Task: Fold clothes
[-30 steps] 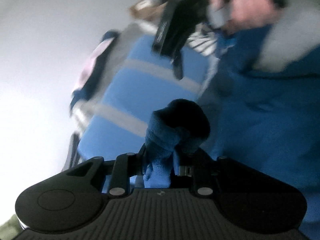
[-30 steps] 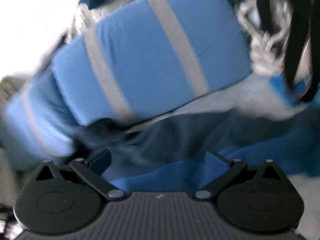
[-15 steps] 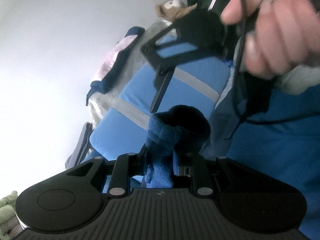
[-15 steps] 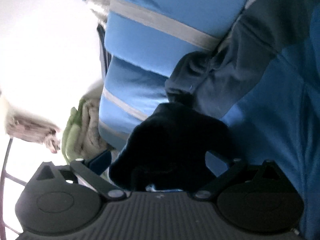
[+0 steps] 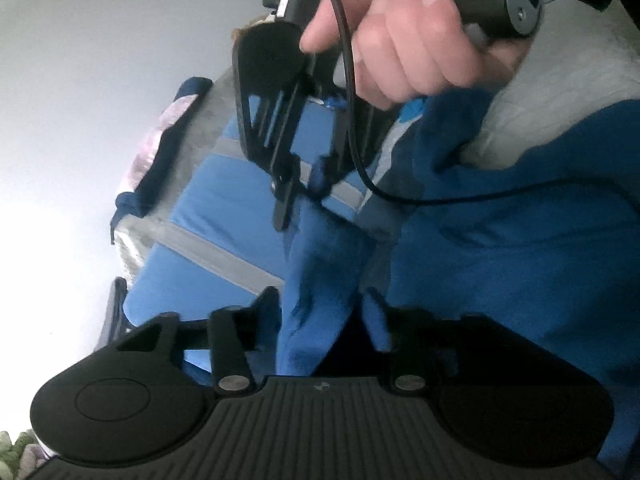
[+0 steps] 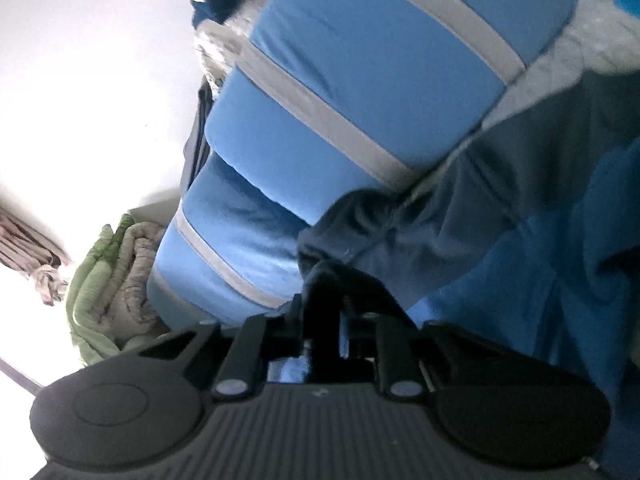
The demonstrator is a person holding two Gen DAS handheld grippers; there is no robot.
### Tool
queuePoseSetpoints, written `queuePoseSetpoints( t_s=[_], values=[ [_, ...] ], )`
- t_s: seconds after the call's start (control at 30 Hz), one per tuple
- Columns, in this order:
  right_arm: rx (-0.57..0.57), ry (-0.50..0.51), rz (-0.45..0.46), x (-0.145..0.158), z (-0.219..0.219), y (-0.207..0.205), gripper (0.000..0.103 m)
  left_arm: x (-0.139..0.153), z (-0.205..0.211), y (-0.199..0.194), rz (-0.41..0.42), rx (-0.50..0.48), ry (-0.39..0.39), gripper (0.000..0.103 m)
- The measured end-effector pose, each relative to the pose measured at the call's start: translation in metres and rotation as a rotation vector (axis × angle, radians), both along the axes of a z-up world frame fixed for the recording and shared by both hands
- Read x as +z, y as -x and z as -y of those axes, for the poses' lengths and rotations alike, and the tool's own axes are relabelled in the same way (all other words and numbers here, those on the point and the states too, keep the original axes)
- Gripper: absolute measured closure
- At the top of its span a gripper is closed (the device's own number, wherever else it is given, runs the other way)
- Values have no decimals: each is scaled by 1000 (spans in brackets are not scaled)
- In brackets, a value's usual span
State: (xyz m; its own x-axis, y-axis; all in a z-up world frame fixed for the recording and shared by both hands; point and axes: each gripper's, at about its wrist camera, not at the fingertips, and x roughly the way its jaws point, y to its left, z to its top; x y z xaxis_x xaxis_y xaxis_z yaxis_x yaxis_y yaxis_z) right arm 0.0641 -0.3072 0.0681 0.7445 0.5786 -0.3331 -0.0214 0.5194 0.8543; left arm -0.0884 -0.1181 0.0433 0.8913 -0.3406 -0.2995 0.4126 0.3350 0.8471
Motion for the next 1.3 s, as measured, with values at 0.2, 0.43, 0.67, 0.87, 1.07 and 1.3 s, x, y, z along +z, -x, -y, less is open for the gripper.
queuePoseSetpoints(
  t_s=[0.2,0.43,0.67,0.87,1.07,1.3],
  values=[
    [9,35,25,1,-6,-2,88,-7,3,5,41,-62,-63,47],
    [49,213,120,21,-26,4,88,-11,10,10,63,-102,-133,47],
    [121,466,284,44,-57,21,88,-3,8,5,7,-81,-96,49],
    [169,554,342,49,-73,29,89,1,7,0,-27,-58,-71,65],
    [181,564,344,50,-74,31,89,2,6,-2,-16,-46,-66,77],
    [111,492,229,43,-57,19,55,14,0,-10,-6,-21,21,81]
  ],
)
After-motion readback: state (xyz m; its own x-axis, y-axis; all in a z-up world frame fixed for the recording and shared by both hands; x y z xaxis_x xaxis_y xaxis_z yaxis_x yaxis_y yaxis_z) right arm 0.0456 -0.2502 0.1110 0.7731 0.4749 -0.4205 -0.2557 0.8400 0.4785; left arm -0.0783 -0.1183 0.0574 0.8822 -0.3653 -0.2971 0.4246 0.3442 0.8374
